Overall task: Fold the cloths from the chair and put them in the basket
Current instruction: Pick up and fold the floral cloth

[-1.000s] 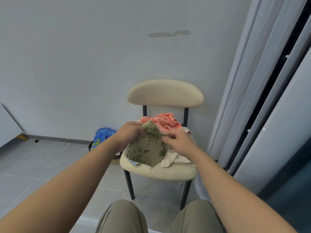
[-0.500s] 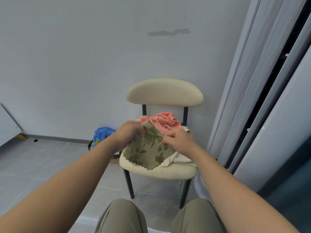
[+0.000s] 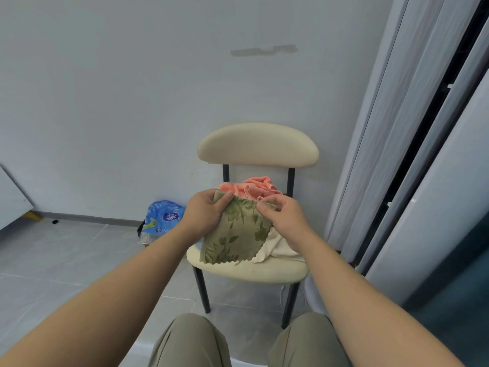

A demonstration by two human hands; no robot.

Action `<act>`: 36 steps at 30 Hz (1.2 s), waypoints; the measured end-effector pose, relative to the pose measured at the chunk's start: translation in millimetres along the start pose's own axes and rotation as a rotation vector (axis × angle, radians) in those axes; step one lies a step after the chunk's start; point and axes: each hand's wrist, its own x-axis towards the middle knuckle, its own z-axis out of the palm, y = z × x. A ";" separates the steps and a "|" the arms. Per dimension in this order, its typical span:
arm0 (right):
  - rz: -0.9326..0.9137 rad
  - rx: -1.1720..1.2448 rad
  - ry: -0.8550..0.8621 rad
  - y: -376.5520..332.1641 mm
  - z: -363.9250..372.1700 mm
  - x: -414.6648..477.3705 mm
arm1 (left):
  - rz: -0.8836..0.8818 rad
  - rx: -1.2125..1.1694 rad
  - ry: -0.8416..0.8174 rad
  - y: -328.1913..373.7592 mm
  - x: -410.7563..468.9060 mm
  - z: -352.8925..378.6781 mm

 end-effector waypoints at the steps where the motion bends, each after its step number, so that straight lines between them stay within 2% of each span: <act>1: 0.033 0.090 0.048 0.6 3.2 -0.8 | 0.001 0.007 0.023 0.7 -0.6 1.9; 3: 0.165 0.345 0.093 -1.8 10.5 -5.1 | 0.003 0.001 0.066 1.4 -1.6 5.4; 5: 0.320 0.554 -0.002 -3.7 16.1 -11.5 | 0.005 -0.021 0.090 2.6 -2.4 8.4; 7: 0.427 0.596 -0.113 -3.9 19.3 -18.6 | -0.006 -0.054 0.109 4.9 -5.3 11.6; 9: 0.441 0.555 -0.141 0.3 22.2 -20.6 | -0.037 -0.081 0.148 7.2 -8.1 14.0; 11: 0.383 0.479 -0.074 5.4 24.3 -17.7 | -0.160 -0.182 0.122 6.1 -8.7 13.4; 14: 0.202 0.203 0.084 6.9 24.7 -10.8 | -0.530 -0.587 -0.172 4.2 -14.0 10.8; 15: 0.144 0.089 0.125 6.9 24.4 -9.3 | -0.576 -0.651 -0.215 2.8 -17.5 11.6; 17: 0.051 -0.087 0.161 6.3 23.5 -8.5 | -0.520 -0.587 -0.131 -4.3 -20.3 18.8; 19: -0.029 -0.208 0.168 5.0 23.2 -9.0 | -0.347 -0.391 0.043 -9.9 -23.0 25.1; 21: -0.077 -0.245 0.198 1.7 23.8 -11.2 | -0.170 -0.173 0.148 -11.6 -23.9 28.4; 23: -0.065 -0.221 0.237 0.0 24.6 -12.7 | -0.096 -0.065 0.182 -12.3 -23.2 29.4; 28: -0.022 -0.230 0.256 1.2 24.0 -12.7 | -0.068 0.079 0.186 -15.1 -21.6 30.7; 32: 0.041 -0.270 0.215 5.3 23.4 -10.6 | -0.197 0.034 0.152 -9.5 -23.9 31.3; 34: 0.104 -0.290 0.176 9.7 22.0 -8.9 | -0.234 -0.036 0.072 -4.7 -29.3 27.3; 36: 0.141 -0.303 0.156 15.5 20.0 -6.5 | -0.162 -0.013 -0.064 -6.8 -31.1 24.4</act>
